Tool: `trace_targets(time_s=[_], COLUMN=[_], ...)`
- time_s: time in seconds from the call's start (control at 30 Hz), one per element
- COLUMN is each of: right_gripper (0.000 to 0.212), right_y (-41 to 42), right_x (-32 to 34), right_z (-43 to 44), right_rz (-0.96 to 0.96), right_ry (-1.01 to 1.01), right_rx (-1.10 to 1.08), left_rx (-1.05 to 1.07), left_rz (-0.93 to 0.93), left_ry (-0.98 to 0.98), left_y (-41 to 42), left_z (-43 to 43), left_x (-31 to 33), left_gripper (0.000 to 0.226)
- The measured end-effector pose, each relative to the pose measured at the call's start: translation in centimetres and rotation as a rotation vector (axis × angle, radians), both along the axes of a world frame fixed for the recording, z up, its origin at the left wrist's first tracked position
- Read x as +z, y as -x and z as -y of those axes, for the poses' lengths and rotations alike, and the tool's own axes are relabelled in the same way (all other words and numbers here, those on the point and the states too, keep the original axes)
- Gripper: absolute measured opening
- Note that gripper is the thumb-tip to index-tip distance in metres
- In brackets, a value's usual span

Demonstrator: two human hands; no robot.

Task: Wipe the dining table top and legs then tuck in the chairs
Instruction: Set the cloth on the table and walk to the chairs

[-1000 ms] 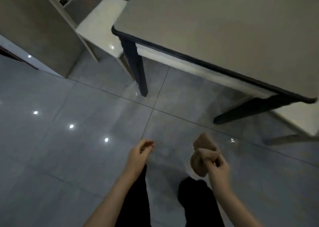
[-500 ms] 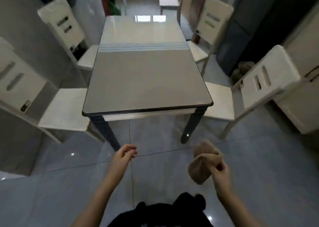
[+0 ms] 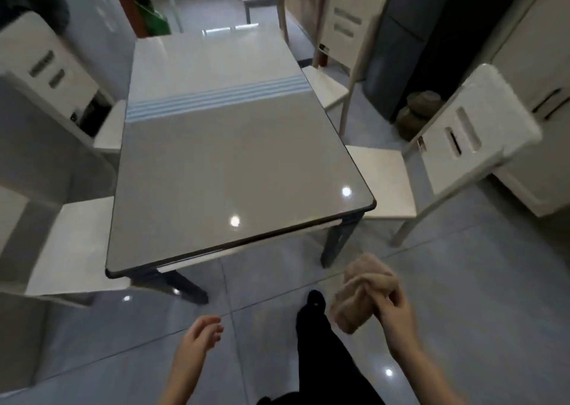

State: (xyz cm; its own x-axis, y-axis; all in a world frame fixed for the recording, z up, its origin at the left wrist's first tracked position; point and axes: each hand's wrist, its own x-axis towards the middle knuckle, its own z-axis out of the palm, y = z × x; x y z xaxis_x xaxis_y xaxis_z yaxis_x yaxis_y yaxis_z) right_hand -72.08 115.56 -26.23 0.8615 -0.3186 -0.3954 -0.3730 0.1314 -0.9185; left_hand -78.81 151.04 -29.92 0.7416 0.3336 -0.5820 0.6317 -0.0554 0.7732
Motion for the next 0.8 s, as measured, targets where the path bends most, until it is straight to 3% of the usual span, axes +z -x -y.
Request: trace_targets(time_s=[0.07,0.17,0.23,0.43,0.6,0.8], right_gripper=[0.013,0.026,0.015,0.026,0.035,0.045], right_y=[-5.0,-12.3,-16.6,-27.4,-31.8,-31.8], right_x=[-0.2,0.7,1.0,0.3,-3.6,-6.5], right_z=[0.5,0.7,0.6,-1.6,-3.3,-3.2], right_rz=[-0.022,-0.024,-0.011,-0.030,-0.134,-0.309], right_ry=[-0.042,-0.057,-0.049,-0.026,0.130,0.310], right_rx=[0.021,0.056,0.076,0.180,0.207,0.007], left_rx=[0.010,0.014,0.027,-0.003,-0.026,-0.173], left_rz=[0.018,0.042,0.052,0.120,0.052,0.010], left_ry=[-0.024,0.014,0.042,0.065,0.098,0.084], left_y=[-4.0,-10.2,-14.1,-22.7,-25.7,-27.9], left_z=[0.8,2.4,3.4,4.8,3.4,-1.0], left_x=[0.3,1.6,2.7,4.7,4.5,4.3], left_gripper=[0.021,0.020,0.020,0.019,0.018,0.012])
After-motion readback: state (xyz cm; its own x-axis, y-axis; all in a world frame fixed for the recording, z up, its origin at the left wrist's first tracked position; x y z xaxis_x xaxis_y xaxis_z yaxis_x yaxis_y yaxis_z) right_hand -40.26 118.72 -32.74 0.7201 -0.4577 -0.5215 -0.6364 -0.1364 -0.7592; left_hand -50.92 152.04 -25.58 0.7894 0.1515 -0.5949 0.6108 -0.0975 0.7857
